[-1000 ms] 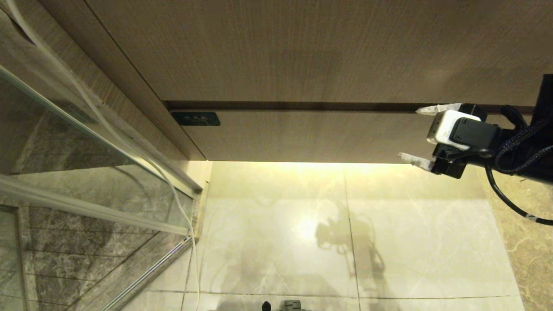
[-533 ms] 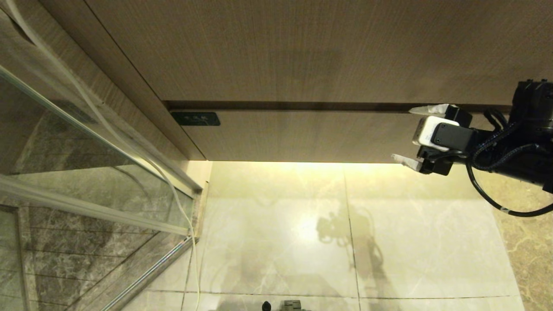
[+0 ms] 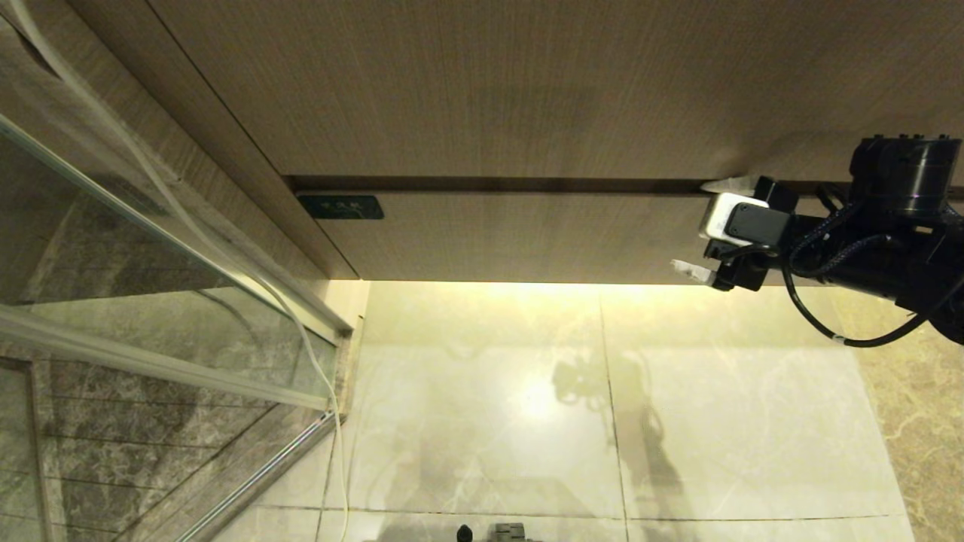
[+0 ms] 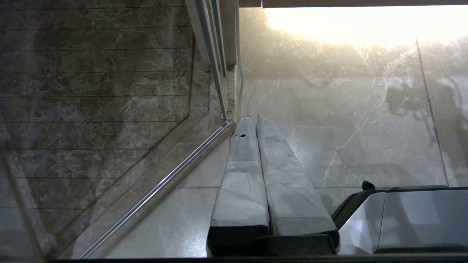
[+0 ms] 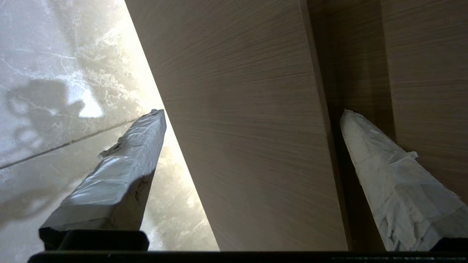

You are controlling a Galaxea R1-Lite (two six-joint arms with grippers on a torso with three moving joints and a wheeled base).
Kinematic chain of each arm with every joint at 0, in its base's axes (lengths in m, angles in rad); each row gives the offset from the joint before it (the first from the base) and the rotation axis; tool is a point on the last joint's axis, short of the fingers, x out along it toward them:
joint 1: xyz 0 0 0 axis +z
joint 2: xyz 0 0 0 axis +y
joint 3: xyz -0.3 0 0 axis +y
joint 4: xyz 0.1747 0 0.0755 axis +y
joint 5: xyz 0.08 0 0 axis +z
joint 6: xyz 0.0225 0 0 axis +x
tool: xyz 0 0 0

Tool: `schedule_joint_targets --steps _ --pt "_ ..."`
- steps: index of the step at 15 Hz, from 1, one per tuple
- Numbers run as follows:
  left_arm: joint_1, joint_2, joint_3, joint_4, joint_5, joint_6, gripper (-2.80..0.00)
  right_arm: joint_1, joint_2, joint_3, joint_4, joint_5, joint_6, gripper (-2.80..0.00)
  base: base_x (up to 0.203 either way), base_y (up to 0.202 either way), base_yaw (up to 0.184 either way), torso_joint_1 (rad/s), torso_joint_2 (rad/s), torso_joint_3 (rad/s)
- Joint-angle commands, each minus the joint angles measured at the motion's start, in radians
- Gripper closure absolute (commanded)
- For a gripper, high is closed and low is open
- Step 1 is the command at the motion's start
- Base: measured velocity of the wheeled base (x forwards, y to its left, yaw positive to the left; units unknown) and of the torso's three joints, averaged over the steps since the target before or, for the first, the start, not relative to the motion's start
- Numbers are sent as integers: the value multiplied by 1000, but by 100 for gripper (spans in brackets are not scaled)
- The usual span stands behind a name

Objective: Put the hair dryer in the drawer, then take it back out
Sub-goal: Pull open the drawer

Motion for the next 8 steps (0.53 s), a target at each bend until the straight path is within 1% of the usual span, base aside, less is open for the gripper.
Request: schedule_joint_targets --steps 1,8 --pt "0 0 0 0 0 0 0 -2 19 -7 -10 2 -7 -280 0 0 0 0 0 0" --pt "0 0 0 0 0 0 0 -2 93 -20 -126 2 -7 -280 0 0 0 0 0 0"
